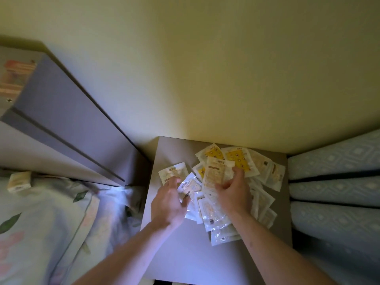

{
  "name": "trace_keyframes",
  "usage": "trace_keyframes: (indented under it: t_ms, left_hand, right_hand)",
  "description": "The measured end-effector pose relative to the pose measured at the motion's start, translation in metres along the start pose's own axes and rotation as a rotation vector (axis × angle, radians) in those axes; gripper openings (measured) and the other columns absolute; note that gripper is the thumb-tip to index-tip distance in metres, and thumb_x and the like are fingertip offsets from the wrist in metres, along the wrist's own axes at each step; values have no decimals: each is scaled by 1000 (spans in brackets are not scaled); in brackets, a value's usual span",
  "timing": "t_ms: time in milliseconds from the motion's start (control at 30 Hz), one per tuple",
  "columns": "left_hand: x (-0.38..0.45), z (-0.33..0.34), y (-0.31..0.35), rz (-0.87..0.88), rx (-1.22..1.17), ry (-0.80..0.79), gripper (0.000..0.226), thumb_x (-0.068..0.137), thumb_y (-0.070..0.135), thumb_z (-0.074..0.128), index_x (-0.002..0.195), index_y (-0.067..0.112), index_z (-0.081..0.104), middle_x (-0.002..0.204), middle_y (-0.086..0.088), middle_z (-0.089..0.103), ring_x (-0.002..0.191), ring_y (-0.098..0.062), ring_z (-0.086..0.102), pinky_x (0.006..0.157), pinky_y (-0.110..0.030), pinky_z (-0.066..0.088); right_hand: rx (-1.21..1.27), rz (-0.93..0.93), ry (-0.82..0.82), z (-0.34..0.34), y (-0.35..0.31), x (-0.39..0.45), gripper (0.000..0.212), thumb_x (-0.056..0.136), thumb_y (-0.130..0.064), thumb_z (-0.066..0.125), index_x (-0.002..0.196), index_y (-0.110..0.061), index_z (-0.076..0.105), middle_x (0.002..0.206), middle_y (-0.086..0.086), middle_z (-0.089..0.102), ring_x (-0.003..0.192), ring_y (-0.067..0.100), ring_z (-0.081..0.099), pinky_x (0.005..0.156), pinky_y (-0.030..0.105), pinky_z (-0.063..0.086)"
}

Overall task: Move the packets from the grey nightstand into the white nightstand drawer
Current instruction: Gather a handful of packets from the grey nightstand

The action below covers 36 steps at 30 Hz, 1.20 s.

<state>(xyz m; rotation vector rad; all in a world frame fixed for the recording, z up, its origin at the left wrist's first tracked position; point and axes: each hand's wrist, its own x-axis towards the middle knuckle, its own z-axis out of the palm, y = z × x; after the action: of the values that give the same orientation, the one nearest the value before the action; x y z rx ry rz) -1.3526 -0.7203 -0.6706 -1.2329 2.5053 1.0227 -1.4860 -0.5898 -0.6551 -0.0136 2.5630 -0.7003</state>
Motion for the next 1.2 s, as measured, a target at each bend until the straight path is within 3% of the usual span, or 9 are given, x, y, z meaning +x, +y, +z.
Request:
trace_keyframes:
  t_ms: [133,233,433,533,667,800,900,1000,1200]
  left_hand:
    - [6,2,-4,-69,-115,-3,12,89,36,72,95,30,65,87,14,66,80,-15,62,68,-30,53]
    - [6,1,-10,-84,-342,-5,20,87,27,79,74,29,63,71,12,58,73,-14,57,67,-24,44]
    - [-18,-35,-9,-128,-636,-63,12,96,19,68,88,18,59,64,3,61,61,-11,53,57,-19,38]
    - [-28,-51,-18,-97,-584,-57,16,99,18,63,87,21,53,79,-14,65,70,-10,58,63,-23,42]
    - [-31,-56,-24,-84,-370,-3,24,100,17,58,80,22,45,64,11,50,57,-7,42,55,-19,36]
    - [-29,-47,-22,-153,-297,18,22,103,21,53,81,18,49,73,2,59,54,-8,47,50,-19,36]
    - [-26,-34,-17,-173,-286,30,12,102,23,52,92,22,58,82,5,63,63,-8,54,53,-13,40]
    - [-15,-20,-15,-70,-258,80,10,100,21,58,106,16,65,95,8,61,84,-14,57,74,-19,44]
    - [13,1,-18,256,122,47,24,95,19,66,117,10,69,140,-7,54,126,-29,50,106,-38,45]
  right_hand:
    - [40,-2,57,-8,0,0,86,72,-43,88,138,-27,36,117,-2,59,101,28,67,80,49,59]
    - [1,-5,30,-7,-6,6,96,68,-51,89,140,-24,33,127,1,57,105,30,66,82,49,59]
    - [73,14,-51,-10,-10,4,61,85,-24,81,134,-25,45,112,-9,64,98,25,70,68,33,52]
    - [221,-21,-85,-27,5,-5,28,91,-21,74,117,-24,64,105,-9,70,92,17,71,64,24,56]
    - [226,-58,-182,-57,41,-27,17,94,-22,72,110,-25,70,97,-9,73,88,13,70,65,24,56]
    - [62,-92,-239,-46,67,-41,6,88,-26,75,89,-24,69,92,-6,69,84,17,67,69,28,54]
    - [-42,-95,-119,-26,70,-43,28,80,-32,83,101,-22,67,111,-7,53,99,17,58,83,32,52]
    - [-80,-49,-45,-14,69,-46,47,73,-37,87,109,-14,67,117,-2,54,107,23,59,84,38,53]
    - [64,-3,2,-14,72,-49,62,59,-34,94,104,-30,52,92,-11,59,99,29,61,82,47,57]
